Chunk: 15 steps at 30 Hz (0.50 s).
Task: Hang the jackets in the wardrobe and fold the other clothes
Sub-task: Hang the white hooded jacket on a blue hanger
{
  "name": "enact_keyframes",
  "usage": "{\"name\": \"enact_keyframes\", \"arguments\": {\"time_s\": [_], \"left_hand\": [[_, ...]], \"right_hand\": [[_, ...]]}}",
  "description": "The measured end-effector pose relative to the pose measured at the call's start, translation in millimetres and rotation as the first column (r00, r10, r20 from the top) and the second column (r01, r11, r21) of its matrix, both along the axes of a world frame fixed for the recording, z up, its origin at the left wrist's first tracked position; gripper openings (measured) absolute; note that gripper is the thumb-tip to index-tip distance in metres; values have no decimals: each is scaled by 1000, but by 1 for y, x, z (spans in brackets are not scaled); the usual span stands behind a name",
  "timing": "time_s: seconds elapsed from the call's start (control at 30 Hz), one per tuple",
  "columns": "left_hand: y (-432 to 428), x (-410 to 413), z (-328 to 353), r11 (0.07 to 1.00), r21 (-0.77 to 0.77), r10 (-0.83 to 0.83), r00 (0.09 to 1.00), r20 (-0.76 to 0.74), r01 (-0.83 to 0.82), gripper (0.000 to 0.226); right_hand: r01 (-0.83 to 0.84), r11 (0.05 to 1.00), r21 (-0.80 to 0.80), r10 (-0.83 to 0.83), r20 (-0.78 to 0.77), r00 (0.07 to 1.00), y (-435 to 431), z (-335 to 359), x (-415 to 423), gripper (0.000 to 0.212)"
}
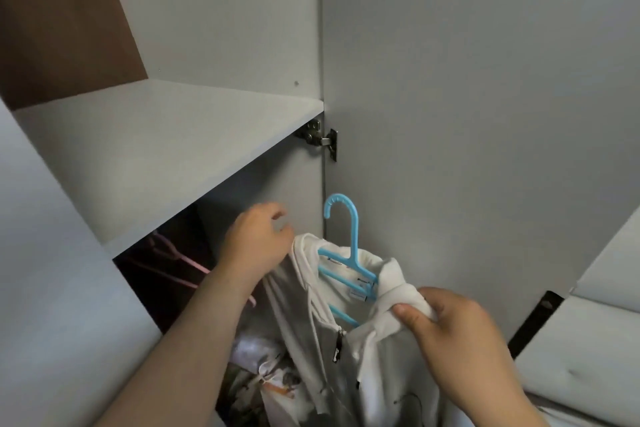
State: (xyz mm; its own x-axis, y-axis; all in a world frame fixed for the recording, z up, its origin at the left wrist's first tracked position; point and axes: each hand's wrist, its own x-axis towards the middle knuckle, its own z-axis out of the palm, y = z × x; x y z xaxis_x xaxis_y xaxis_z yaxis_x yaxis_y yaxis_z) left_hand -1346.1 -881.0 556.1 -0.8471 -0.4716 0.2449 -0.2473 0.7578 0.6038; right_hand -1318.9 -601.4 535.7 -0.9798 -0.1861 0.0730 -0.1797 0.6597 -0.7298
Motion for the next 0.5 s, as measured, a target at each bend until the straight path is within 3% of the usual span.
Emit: {"name": "enact_keyframes", "arguments": {"time_s": [0.1,0.23,0.33,0.5], "left_hand": [[-4,-1,7,982,-28,184,978,-96,-187,37],[-1,3,4,964,-21,255,948,-190,-264,37],[-2,3,0,970,13,238,929,-282,-244,34],[-5,0,-24,998,16,64,871,-488,-64,42]], "right_hand": [[-38,998,-55,36,-35,999,-23,4,-27,10],[-50,998,-34,47,-82,996,-49,11,-63,24],[-58,998,-24,55,-120,991,-69,10,-83,27],[-79,997,-11,75,-200,977,-101,-11,-110,6]]}}
